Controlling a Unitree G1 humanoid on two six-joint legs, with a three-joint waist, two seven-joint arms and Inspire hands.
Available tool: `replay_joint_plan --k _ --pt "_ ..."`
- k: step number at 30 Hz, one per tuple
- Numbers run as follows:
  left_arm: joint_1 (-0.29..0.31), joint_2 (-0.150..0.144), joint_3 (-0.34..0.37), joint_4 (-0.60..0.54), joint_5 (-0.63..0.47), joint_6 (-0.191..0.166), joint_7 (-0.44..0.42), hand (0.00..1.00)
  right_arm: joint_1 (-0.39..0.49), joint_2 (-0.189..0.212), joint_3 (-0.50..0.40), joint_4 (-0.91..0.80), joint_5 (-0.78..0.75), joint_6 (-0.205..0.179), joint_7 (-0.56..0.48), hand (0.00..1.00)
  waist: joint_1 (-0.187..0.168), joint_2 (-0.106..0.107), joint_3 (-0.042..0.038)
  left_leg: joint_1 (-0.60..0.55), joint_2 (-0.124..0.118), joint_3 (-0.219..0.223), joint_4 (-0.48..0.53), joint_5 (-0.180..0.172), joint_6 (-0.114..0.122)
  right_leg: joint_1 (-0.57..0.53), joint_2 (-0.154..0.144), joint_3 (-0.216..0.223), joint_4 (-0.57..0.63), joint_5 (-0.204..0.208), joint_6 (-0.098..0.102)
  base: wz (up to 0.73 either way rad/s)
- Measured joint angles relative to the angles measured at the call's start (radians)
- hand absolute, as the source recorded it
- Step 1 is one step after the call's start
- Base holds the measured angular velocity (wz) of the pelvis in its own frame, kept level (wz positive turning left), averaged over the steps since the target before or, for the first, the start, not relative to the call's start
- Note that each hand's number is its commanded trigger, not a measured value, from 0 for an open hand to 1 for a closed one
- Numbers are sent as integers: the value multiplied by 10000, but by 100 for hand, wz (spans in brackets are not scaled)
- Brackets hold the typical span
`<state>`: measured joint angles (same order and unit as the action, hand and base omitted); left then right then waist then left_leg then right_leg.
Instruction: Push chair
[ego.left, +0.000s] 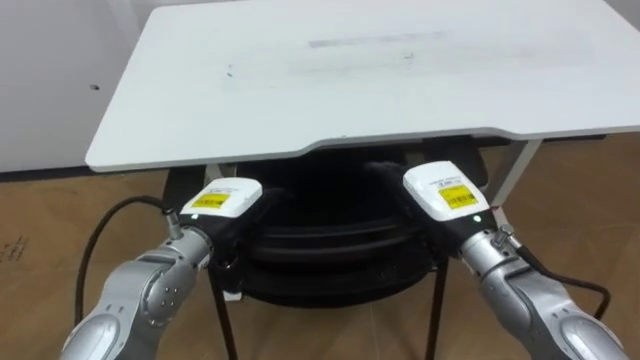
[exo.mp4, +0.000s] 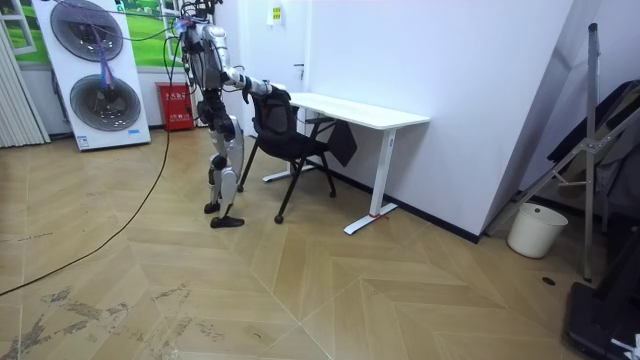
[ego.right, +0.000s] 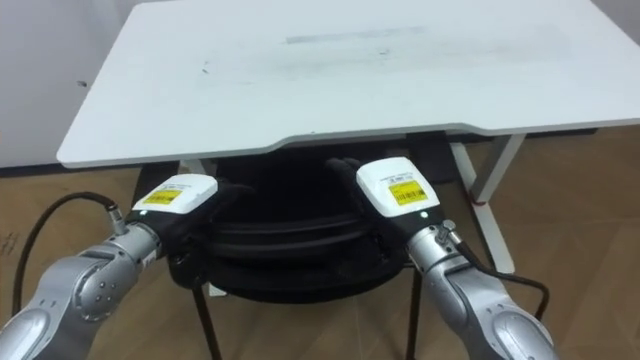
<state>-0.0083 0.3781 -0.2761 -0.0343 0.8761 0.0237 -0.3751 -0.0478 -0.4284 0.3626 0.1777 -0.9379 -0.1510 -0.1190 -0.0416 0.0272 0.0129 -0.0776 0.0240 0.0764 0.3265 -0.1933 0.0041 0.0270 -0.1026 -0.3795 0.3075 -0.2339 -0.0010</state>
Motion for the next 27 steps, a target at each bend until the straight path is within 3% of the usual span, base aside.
replay_joint_plan --k 11,18,23,27 --pt "-6 1 -5 -67 -1 68 -284 0 0 34 -7 -31 36 11 124 0 -26 -44 13 217 -22 86 -268 87 60 101 10 152 -132 56 20 -1" --pt "-122 64 4 -100 33 26 -258 0 0 92 -11 -222 90 309 546 0 208 -384 26 469 -41 232 -555 216 60 88 -9 311 -121 66 8 -6" --pt "-167 274 183 -644 219 46 -261 0 0 -280 -335 -1080 64 340 964 0 204 -434 39 348 -34 233 -511 214 61 13 22 343 -184 146 14 -1" --pt "-413 568 776 -1142 484 -525 -260 0 1 -765 -884 -1520 -153 -84 1100 0 263 -440 35 208 -34 247 -513 229 81 -117 39 354 -180 204 7 0"
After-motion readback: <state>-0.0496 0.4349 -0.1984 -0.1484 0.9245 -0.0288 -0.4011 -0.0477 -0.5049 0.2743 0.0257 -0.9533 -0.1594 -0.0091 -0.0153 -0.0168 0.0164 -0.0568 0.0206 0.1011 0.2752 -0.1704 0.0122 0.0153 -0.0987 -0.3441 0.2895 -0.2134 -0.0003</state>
